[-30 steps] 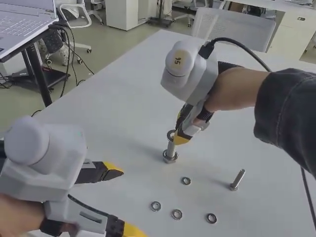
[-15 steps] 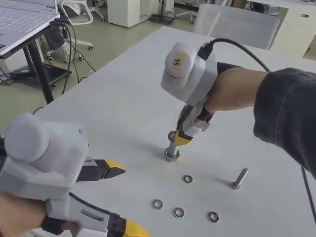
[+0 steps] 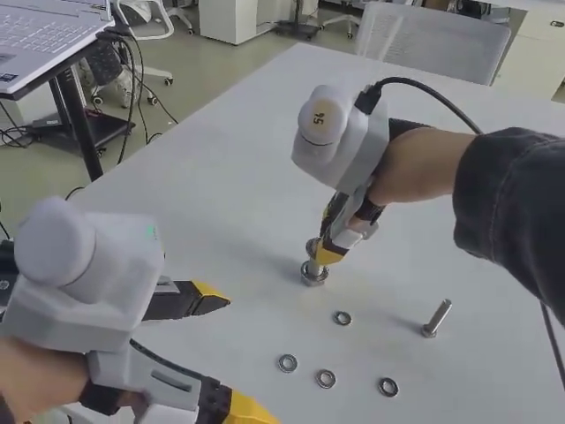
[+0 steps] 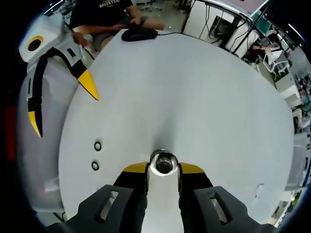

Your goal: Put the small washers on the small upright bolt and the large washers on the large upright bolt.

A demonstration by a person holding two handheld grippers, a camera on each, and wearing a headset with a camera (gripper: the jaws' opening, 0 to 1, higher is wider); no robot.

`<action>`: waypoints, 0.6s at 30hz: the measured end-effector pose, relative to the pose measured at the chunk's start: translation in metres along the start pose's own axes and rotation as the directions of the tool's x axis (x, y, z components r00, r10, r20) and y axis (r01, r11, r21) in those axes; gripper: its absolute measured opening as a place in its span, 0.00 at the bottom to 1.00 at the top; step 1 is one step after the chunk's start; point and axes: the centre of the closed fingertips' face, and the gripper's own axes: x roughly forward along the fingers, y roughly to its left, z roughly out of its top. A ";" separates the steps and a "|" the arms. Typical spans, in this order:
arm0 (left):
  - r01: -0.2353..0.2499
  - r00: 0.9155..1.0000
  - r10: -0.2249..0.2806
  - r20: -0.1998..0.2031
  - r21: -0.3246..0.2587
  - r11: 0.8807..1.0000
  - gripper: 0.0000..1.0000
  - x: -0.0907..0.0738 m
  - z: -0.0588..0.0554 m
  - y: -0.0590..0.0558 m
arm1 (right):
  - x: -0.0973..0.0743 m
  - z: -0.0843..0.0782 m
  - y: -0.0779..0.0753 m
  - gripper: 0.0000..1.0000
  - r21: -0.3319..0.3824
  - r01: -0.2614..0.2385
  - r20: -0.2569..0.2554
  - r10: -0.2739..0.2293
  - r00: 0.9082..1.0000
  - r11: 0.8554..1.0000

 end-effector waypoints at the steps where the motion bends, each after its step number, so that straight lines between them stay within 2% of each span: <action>1: 0.000 1.000 0.000 0.000 -0.001 1.000 0.84 0.000 0.000 0.000 | 0.001 0.000 0.001 0.24 -0.004 -0.001 -0.004 0.001 1.000 1.000; 18: 0.000 1.000 0.000 0.001 -0.006 1.000 0.84 0.000 0.000 -0.002 | 0.023 -0.006 0.000 0.24 -0.004 -0.025 -0.039 0.025 0.999 1.000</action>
